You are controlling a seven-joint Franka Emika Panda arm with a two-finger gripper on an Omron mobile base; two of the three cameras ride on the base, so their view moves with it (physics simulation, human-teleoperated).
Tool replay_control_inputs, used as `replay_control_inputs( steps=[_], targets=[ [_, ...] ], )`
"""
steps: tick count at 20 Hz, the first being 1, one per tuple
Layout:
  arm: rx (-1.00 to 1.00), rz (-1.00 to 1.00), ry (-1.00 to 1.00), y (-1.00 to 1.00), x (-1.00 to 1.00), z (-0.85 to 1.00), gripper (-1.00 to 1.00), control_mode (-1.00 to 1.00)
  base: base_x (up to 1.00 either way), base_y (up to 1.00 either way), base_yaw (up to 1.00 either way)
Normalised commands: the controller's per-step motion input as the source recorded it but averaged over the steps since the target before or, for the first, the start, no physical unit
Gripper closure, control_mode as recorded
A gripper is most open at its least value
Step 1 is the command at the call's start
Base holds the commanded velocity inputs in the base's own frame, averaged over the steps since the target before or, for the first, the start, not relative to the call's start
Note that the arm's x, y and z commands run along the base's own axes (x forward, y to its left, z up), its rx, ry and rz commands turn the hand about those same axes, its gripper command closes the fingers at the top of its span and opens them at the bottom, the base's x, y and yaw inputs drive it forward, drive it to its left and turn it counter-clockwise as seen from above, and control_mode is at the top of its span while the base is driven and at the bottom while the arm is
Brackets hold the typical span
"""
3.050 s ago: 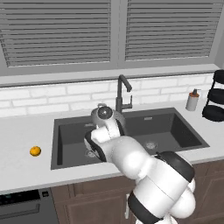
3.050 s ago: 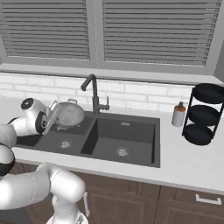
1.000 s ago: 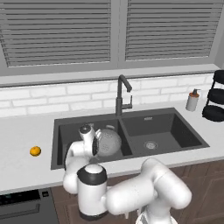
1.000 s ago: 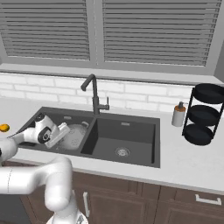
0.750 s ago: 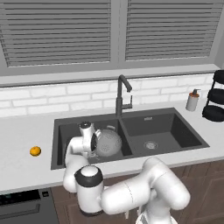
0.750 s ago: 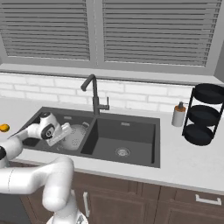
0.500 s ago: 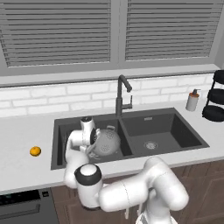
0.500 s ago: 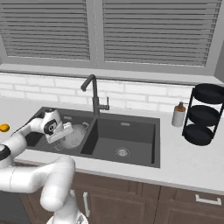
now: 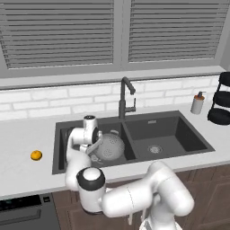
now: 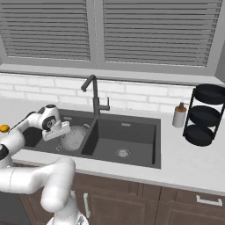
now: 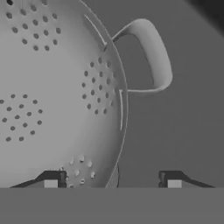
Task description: Put the colander in the sink, put the tangerine in the colander, and turn on the sink faucet and pour water over the colander.
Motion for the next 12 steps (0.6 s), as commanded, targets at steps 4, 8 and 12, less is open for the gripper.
replay_control_inputs(
  steps=[4, 8, 12],
  targets=[
    [-0.02, -0.21, -0.16, 0.50, -0.75, 0.75, -1.00, -1.00, 0.00, 0.00, 0.00],
    [0.00, -0.14, -0.19, 0.81, -0.87, 0.99, -1.00, -1.00, 0.00, 0.00, 0.00],
    [0.00, -0.03, -0.12, 0.80, -0.86, 1.00, -1.00, -1.00, 0.00, 0.00, 0.00]
  ],
)
